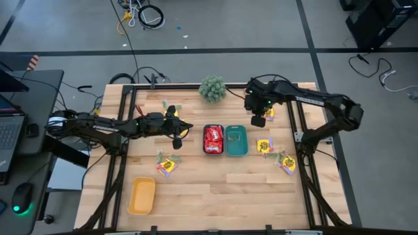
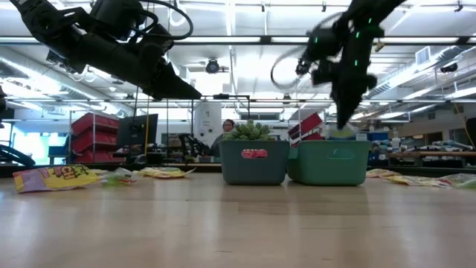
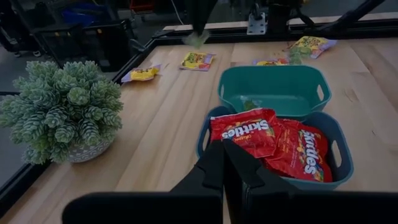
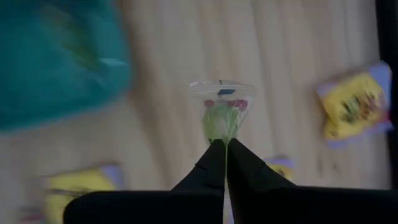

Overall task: Sort candy
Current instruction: Put the green gummy into the green bin

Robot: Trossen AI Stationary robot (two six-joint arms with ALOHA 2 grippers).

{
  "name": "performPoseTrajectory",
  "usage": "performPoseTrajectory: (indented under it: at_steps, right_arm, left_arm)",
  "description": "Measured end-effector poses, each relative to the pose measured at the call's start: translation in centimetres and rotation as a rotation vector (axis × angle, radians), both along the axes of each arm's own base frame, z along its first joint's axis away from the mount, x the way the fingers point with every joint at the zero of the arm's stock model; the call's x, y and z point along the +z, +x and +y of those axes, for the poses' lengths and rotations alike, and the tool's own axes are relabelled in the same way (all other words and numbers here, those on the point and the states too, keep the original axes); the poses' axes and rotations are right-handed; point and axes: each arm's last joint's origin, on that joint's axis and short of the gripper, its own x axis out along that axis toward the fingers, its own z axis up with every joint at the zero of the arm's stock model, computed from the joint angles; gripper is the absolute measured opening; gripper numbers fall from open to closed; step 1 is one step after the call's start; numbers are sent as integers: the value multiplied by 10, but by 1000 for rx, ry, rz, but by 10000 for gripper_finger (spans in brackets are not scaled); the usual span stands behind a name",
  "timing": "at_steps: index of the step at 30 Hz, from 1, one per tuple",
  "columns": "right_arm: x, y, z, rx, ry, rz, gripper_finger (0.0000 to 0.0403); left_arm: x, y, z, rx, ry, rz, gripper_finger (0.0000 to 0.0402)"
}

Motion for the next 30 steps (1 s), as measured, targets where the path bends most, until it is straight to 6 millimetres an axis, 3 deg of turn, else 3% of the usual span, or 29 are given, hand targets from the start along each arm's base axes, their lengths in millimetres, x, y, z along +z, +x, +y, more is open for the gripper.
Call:
performPoseTrajectory:
  at_steps: [5, 13, 20, 30]
  right_arm:
    - [20, 13, 37, 45, 92, -140, 1]
    - [-10, 58, 82, 155, 178, -120, 0]
    - [-48, 79, 91, 118, 230, -23, 0]
    - [-77, 93, 91, 92, 245, 20, 0]
  left_arm:
    - [1, 0, 0, 0, 1, -8, 0]
    - [2, 1, 0, 0, 3, -25, 0]
    - [2, 1, 0, 1, -1, -23, 0]
    - [2, 1, 0, 1, -1, -20, 0]
